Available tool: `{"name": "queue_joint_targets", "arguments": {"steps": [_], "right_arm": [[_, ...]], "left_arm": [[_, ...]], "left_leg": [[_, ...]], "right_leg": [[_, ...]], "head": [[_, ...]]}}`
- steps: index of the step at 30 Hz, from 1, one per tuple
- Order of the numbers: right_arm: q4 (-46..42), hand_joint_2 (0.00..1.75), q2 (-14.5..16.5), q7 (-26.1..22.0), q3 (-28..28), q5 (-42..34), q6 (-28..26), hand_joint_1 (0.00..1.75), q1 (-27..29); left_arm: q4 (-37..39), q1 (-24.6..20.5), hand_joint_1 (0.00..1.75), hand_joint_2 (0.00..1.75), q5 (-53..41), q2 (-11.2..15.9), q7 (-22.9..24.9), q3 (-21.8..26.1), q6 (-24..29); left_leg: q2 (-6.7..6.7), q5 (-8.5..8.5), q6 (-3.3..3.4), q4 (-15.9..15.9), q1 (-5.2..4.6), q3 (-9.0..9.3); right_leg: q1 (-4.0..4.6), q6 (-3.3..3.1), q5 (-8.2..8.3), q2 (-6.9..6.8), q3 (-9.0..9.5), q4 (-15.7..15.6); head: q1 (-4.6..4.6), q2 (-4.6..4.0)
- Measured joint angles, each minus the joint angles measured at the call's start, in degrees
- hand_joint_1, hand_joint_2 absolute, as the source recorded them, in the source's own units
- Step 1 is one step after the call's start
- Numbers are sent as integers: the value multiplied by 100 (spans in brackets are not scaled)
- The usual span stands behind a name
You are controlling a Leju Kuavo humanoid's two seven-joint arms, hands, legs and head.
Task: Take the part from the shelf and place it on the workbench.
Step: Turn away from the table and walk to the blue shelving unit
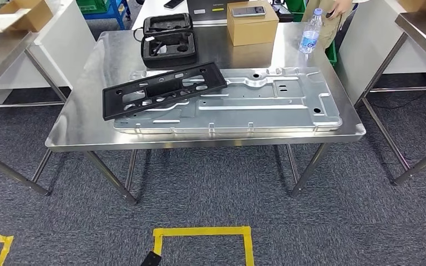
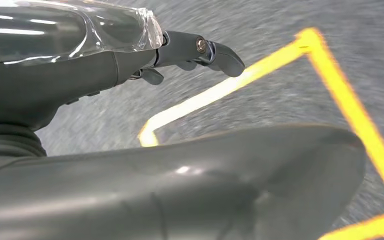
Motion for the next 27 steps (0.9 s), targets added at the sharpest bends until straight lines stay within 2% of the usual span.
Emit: {"name": "queue_joint_targets", "arguments": {"steps": [1,2,3,5,6,7,10,11,12,13,14,15,16,17,18,20,21,22,25,26,27], "right_arm": [[0,0,1,-18,-1,-14,-13,0,2],[0,0,2,-37,-2,-28,-24,0,3],[0,0,4,-52,-5,-42,-31,0,4],[-1,0,14,-72,-26,-71,-34,0,0],[-1,0,19,-73,-37,-83,-32,0,-4],[-1,0,24,-69,-48,-94,-30,0,-7],[-1,0,41,-33,-69,-128,-18,0,-2],[0,0,45,-16,-75,-138,-11,0,3],[0,0,46,1,-79,-145,-2,0,6],[0,0,46,9,-80,-149,6,0,8],[0,0,46,11,-81,-153,12,0,8],[0,0,46,11,-81,-157,16,0,10],[0,0,46,10,-82,-162,16,0,12],[0,0,46,9,-82,-168,16,0,15],[0,0,45,8,-82,-177,16,0,15],[0,0,44,1,-84,-190,13,0,-1],[0,0,45,-5,-85,-195,8,0,-12],[0,0,45,-12,-87,-198,3,0,-16],[0,0,51,-31,-89,-208,-9,0,2],[0,0,54,-39,-89,-209,-13,0,1],[0,0,56,-49,-89,-209,-17,0,-4]], "left_arm": [[30,48,0,0,113,19,8,61,-13],[60,94,0,0,193,41,30,121,-22],[89,133,0,0,239,60,61,174,-24],[154,191,0,0,271,98,136,277,10],[184,218,0,0,291,114,172,319,36],[214,258,0,0,312,131,204,358,58],[293,414,0,0,363,171,292,450,105],[320,453,0,0,367,184,318,479,124],[342,483,0,0,367,195,343,503,140],[361,505,0,0,365,208,368,517,150],[380,528,0,0,357,221,395,525,157],[398,551,0,0,344,231,423,530,164],[415,570,0,0,322,239,454,533,179],[432,580,0,0,298,246,478,534,204],[443,584,0,0,270,251,493,534,232],[454,583,0,0,215,261,502,534,273],[456,581,0,0,188,264,500,534,279],[457,579,0,0,161,267,498,534,280],[465,581,0,0,97,277,495,531,281],[467,583,0,0,90,280,495,529,281],[469,583,0,0,89,283,496,527,281]], "left_leg": [[0,-29,-4,113,1,-4],[0,55,3,-37,2,121],[-1,201,17,-366,1,331],[-4,489,72,-1274,-19,852],[-7,564,102,-1551,-37,993],[-10,602,131,-1716,-56,1068],[-3,687,234,-1742,-57,1016],[2,734,288,-1760,-44,988],[6,783,339,-1778,-31,952],[8,816,369,-1776,-36,910],[9,847,387,-1772,-44,862],[11,874,389,-1768,-53,821],[13,902,384,-1763,-61,780],[14,929,378,-1756,-65,746],[13,951,367,-1746,-66,718],[12,979,335,-1698,-77,667],[13,992,309,-1671,-86,641],[15,1008,279,-1648,-93,617],[11,1038,172,-1620,-76,569],[7,947,135,-1525,-63,525],[3,776,97,-1318,-46,438]], "right_leg": [[1,1,22,-2,-30,1],[1,6,44,-1,-54,1],[1,12,62,1,-73,1],[9,49,99,2,-98,3],[14,76,118,0,-109,5],[18,106,138,-3,-120,7],[21,200,145,1,-156,25],[21,222,28,4,-212,143],[22,234,-156,6,-301,356],[17,239,-408,6,-426,693],[18,243,-660,5,-561,1097],[19,246,-826,4,-652,1426],[20,246,-902,4,-668,1610],[20,242,-854,4,-563,1552],[20,234,-715,4,-346,1261],[27,210,-428,4,197,395],[34,187,-351,5,365,91],[45,161,-324,6,438,-70],[60,59,-253,2,388,-94],[53,19,-215,-3,362,-100],[42,-16,-174,-8,326,-107]], "head": [[-2,0],[-2,1],[-3,0],[-3,1],[-1,1],[1,1],[3,-1],[10,-1],[19,-1],[27,-1],[37,-1],[39,-1],[40,-1],[40,-1],[40,-1],[40,-1],[37,-1],[33,-1],[27,0],[23,-1],[19,-1]]}}
